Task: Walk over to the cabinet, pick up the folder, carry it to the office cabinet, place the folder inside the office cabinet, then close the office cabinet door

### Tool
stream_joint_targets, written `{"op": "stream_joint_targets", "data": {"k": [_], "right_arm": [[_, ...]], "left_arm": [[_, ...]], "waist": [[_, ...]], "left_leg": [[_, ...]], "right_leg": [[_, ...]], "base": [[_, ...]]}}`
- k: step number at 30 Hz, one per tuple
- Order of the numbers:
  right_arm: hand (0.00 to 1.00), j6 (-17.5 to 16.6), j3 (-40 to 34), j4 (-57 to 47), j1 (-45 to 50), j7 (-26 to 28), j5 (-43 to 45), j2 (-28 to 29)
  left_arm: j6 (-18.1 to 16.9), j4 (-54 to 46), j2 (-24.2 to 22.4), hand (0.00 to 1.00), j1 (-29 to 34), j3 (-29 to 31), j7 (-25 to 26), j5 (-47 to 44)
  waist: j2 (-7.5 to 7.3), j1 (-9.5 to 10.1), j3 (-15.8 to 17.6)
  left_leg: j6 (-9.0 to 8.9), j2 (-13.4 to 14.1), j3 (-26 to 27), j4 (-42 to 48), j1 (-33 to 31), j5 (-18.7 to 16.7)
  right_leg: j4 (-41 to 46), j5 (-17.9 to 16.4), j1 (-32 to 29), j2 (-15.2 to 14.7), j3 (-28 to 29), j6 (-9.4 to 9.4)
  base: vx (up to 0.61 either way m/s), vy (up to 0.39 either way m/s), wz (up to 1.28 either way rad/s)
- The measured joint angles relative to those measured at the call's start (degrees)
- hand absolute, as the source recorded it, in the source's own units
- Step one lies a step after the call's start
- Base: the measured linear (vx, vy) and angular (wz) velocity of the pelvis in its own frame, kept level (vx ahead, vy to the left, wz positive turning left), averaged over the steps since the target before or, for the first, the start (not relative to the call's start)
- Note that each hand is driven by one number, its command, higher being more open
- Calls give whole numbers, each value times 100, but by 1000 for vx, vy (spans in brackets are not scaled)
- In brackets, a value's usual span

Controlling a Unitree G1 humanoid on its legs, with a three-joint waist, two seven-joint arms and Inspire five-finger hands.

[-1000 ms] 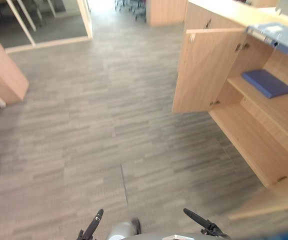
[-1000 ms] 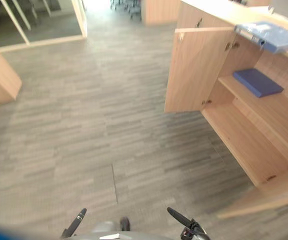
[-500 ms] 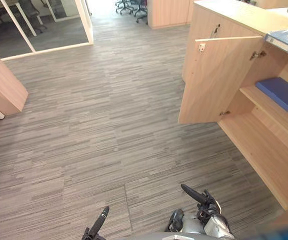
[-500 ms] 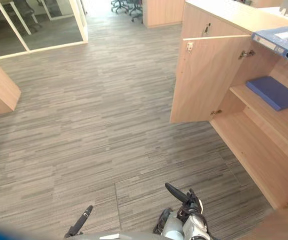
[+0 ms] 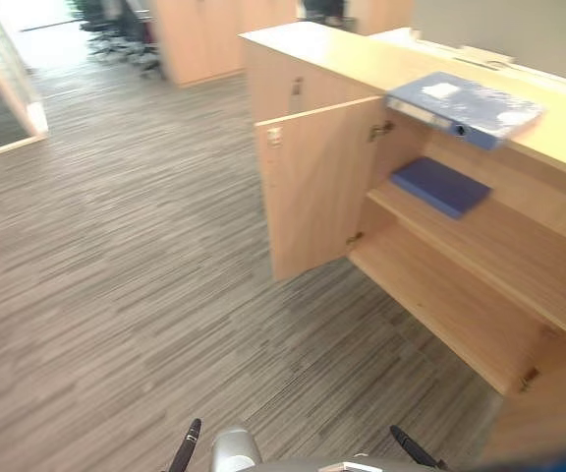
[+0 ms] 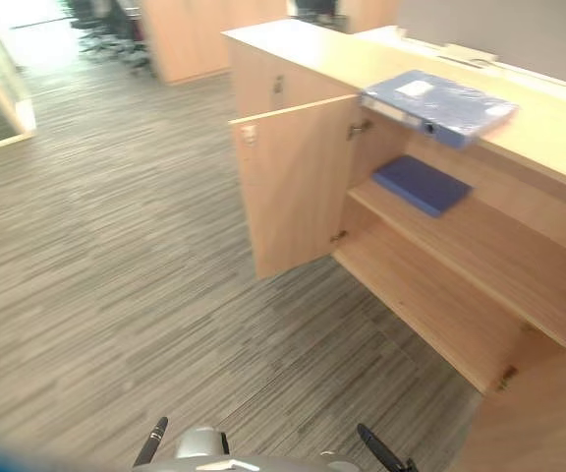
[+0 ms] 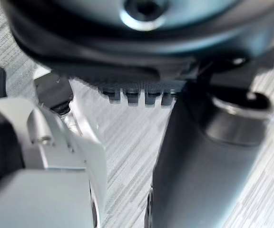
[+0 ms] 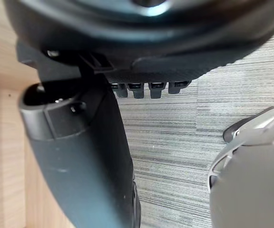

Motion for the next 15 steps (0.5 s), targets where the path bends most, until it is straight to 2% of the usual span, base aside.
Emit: {"op": "stream_joint_targets", "data": {"k": [1,2,3,4,5,6,8,9,11,12,13,14,15], "right_arm": [[100,1,217,4,-69,-14,-1,-47],[100,-1,263,15,-171,-12,-4,-52],[100,-29,336,14,-309,-7,-5,-43],[100,-60,379,13,-320,1,-11,-48],[100,-110,443,8,-337,61,-63,-148],[100,-115,473,18,-398,56,-74,-67],[100,-132,470,18,-423,97,-229,93],[100,-117,474,14,-479,163,-257,190],[100,-103,473,85,-591,195,-395,177],[100,-94,448,190,-756,245,-476,94],[100,-84,422,280,-849,247,-485,40],[100,-77,430,399,-933,266,-587,-55],[100,-79,452,453,-936,281,-673,-84]], "left_arm": [[-16,-42,-6,100,18,-23,26,-64],[-21,-30,-4,100,8,-58,29,-78],[-24,19,-2,100,-13,-72,28,-80],[-27,92,-2,100,-14,-93,27,-86],[-31,277,17,100,-12,-179,28,-84],[-54,304,76,100,-34,-152,30,-69],[-181,261,113,100,-44,-184,26,13],[-220,279,113,100,-59,-196,39,182],[-201,332,128,100,-60,-307,72,482],[-130,418,174,100,-64,-547,119,870],[-127,433,195,100,-62,-704,142,1048],[-101,456,265,100,-48,-995,159,1365],[-101,466,307,100,-28,-1119,159,1514]], "waist": [[-69,130,-5],[-67,170,-30],[-4,172,-80],[86,172,-150],[284,176,-326],[99,125,-483],[-11,167,-605],[-23,271,-649],[29,329,-603],[127,330,-489],[161,313,-406],[198,240,-394],[245,211,-432]], "left_leg": [[-30,-284,-393,-1119,-22,-180],[-78,-462,-756,-1966,21,-209],[-44,-719,-1422,-3035,82,-55],[11,-775,-1693,-3403,88,260],[-365,-734,-1875,-3664,105,667],[-401,-899,-1661,-3626,157,493],[-235,-943,-1238,-3707,295,382],[-86,-951,-787,-3738,525,262],[58,-986,-276,-3991,940,174],[159,-1073,136,-4253,1397,154],[217,-1100,303,-4402,1624,171],[268,-1135,473,-4593,1890,167],[294,-1133,527,-4678,1910,163]], "right_leg": [[-98,44,114,-121,382,88],[-128,65,144,-201,579,185],[-182,51,216,-281,710,391],[-205,40,237,-282,751,513],[-247,-27,294,-245,861,713],[-262,-56,290,-541,935,892],[-117,84,98,-845,998,1121],[325,185,-125,-1072,966,1212],[1145,237,-538,-1356,849,1191],[2013,402,-908,-1724,507,921],[2325,437,-987,-1914,247,733],[2603,302,-1062,-2197,-389,551],[2588,266,-1130,-2228,-618,527]], "base": [[395,245,-162],[483,342,-183],[410,332,-131],[437,400,-127],[443,423,-97],[428,409,-91],[342,342,-99],[319,398,-154],[196,362,-151],[94,253,-126],[82,272,-127],[12,145,-71],[35,153,-54]]}}
